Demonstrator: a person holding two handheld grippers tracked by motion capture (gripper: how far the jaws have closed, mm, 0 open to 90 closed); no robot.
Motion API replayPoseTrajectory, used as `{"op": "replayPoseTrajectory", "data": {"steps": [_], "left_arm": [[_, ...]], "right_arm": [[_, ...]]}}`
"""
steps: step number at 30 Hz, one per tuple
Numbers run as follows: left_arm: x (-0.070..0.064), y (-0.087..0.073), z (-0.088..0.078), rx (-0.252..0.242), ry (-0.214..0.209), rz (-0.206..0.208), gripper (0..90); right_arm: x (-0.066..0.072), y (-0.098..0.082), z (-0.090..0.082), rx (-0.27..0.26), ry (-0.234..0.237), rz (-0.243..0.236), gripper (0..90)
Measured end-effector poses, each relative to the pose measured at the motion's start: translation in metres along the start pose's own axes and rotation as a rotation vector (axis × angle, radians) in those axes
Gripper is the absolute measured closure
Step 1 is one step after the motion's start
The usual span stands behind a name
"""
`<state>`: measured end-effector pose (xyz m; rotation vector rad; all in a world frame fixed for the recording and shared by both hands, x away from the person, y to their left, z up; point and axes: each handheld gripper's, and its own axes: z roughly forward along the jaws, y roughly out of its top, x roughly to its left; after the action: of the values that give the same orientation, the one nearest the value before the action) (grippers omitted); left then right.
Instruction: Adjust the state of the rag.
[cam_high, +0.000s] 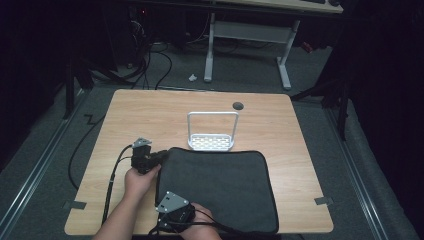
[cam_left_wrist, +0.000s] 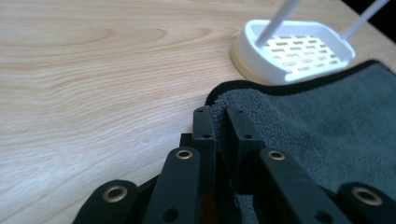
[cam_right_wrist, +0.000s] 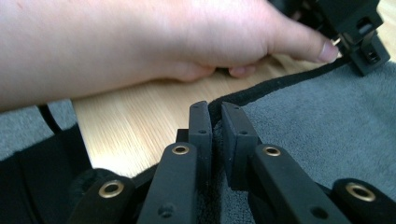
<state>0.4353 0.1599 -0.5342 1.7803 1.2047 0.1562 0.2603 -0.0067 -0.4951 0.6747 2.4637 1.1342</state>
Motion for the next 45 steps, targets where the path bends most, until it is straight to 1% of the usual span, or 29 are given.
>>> {"op": "replayPoseTrajectory", "data": {"steps": [2, 7, 10, 15, 17, 20, 22, 24, 26, 28, 30, 36, 37, 39, 41, 45], "left_arm": [[0.003, 0.001, -0.005, -0.001, 0.009, -0.016, 82.8], [0.007, 0.005, -0.02, -0.01, 0.022, -0.019, 82.9], [0.008, 0.008, -0.033, -0.019, 0.041, -0.007, 83.0], [0.015, 0.01, -0.057, -0.028, 0.087, 0.0, 83.2], [0.018, 0.012, -0.066, -0.037, 0.097, -0.004, 83.3], [0.02, 0.014, -0.075, -0.05, 0.11, -0.01, 83.4], [0.02, 0.015, -0.077, -0.059, 0.11, -0.019, 83.5], [0.017, 0.016, -0.075, -0.061, 0.103, -0.021, 83.5], [0.011, 0.019, -0.07, -0.056, 0.095, -0.008, 83.5], [0.002, 0.022, -0.063, -0.058, 0.085, 0.004, 83.6], [-0.006, 0.025, -0.056, -0.059, 0.075, 0.014, 83.6], [-0.036, 0.032, -0.036, -0.056, 0.059, 0.05, 83.6], [-0.042, 0.033, -0.032, -0.051, 0.059, 0.055, 83.6], [-0.05, 0.034, -0.024, -0.038, 0.065, 0.063, 83.6], [-0.06, 0.035, -0.016, -0.031, 0.063, 0.065, 83.6], [-0.077, 0.036, -0.003, -0.017, 0.064, 0.082, 83.5]], "right_arm": [[0.001, 0.005, 0.0, -0.029, 0.004, -0.005, 83.8], [0.006, 0.016, 0.001, -0.077, 0.028, -0.013, 83.7], [0.012, 0.021, 0.005, -0.092, 0.043, -0.027, 83.7], [0.023, 0.029, 0.011, -0.104, 0.06, -0.037, 83.7], [0.027, 0.034, 0.012, -0.113, 0.063, -0.042, 83.7], [0.032, 0.04, 0.013, -0.124, 0.061, -0.052, 83.7], [0.034, 0.043, 0.011, -0.13, 0.052, -0.061, 83.7], [0.034, 0.043, 0.009, -0.129, 0.041, -0.072, 83.7], [0.032, 0.04, 0.004, -0.124, 0.024, -0.075, 83.7], [0.028, 0.035, -0.003, -0.126, 0.009, -0.07, 83.7], [0.022, 0.029, -0.009, -0.128, 0.0, -0.056, 83.7], [0.003, 0.006, -0.039, -0.142, -0.049, -0.015, 83.7], [0.001, 0.004, -0.042, -0.144, -0.053, -0.011, 83.7], [-0.005, -0.003, -0.051, -0.147, -0.069, -0.001, 83.6], [-0.01, -0.011, -0.061, -0.15, -0.086, 0.012, 83.6], [-0.019, -0.024, -0.074, -0.15, -0.107, 0.031, 83.6]]}}
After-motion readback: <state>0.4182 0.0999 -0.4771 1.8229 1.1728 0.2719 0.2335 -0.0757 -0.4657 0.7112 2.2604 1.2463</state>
